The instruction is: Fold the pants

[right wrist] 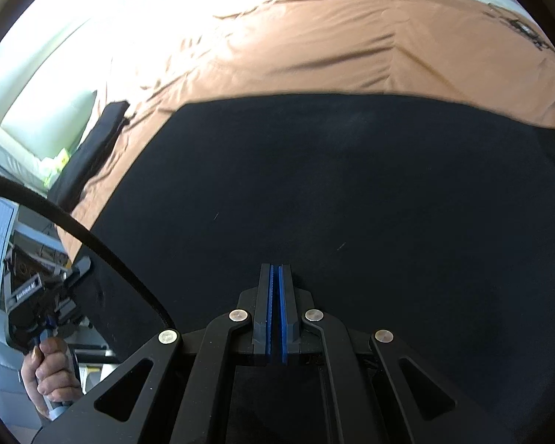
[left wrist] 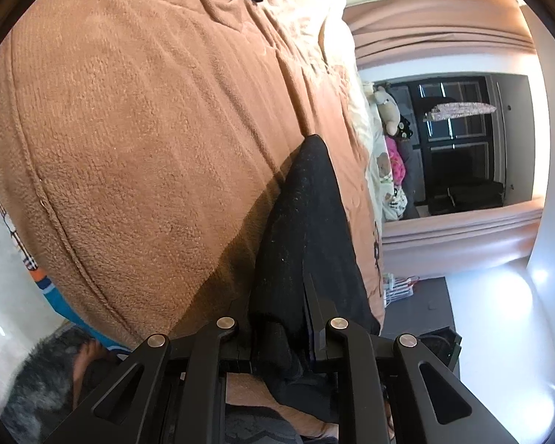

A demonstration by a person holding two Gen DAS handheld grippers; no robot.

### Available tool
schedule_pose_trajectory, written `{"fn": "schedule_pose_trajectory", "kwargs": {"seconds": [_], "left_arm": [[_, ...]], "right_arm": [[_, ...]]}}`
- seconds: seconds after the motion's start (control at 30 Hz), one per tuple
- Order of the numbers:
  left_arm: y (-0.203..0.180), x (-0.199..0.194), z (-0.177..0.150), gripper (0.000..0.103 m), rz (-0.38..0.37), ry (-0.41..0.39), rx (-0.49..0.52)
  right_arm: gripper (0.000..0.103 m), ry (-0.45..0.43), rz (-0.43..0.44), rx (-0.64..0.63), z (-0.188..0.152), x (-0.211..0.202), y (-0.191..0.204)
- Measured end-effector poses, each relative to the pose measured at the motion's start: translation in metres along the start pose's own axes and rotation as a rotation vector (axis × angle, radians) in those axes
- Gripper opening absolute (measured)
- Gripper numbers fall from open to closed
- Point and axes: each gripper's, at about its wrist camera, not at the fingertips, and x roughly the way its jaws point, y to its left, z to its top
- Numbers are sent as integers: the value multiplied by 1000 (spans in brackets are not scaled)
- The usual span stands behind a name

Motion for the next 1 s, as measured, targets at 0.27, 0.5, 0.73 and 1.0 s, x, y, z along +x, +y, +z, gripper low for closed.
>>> {"fn": "schedule_pose_trajectory", "kwargs": {"seconds": [0.27, 0.5, 0.73, 1.0], "left_arm": [[-4, 2, 2, 19, 11, 4, 20], [-5, 4, 1, 19, 6, -2, 16], [1, 2, -1, 19, 0, -7, 3], [12, 0, -3, 19, -10, -9, -25]], "right_arm": [[0, -13, -14, 9, -26, 8, 12], [0, -8, -19, 28, -45, 4, 9], [0, 3, -42, 30, -32, 11, 16], [0, -11, -83, 30, 16, 35, 12]]}}
